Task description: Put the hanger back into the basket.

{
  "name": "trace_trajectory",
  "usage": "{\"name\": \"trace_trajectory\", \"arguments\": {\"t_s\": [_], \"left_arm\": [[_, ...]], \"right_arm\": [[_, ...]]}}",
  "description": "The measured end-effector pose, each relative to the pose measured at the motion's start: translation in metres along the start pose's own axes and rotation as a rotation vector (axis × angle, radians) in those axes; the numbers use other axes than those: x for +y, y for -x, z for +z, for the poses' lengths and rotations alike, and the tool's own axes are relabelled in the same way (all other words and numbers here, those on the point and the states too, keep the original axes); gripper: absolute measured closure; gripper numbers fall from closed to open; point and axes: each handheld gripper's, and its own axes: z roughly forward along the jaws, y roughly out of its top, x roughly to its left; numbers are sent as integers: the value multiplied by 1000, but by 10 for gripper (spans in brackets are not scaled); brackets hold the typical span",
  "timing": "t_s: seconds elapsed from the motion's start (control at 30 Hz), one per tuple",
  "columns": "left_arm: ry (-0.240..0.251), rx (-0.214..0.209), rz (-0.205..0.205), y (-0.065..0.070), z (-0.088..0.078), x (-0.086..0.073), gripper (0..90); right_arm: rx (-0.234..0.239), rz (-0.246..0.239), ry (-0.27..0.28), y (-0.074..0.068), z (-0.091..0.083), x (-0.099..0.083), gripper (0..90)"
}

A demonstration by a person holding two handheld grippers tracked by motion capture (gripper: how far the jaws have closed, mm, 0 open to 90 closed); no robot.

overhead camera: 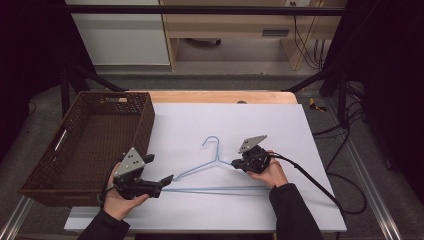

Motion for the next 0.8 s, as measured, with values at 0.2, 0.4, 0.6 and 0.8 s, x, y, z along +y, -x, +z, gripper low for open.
{"name": "trace_trajectory", "arguments": {"t_s": [0.2,0.4,0.6,0.8], "left_arm": [[-69,-35,47,10,29,10,105],[-124,-59,56,11,52,18,126],[-187,-79,66,9,78,23,166],[-218,-94,58,7,93,25,212]], "right_arm": [[-7,-15,9,-2,-4,2,874],[-5,-20,17,-3,-6,4,874],[-12,-32,16,-4,-8,5,873],[-15,-31,24,-5,-9,6,873]]}}
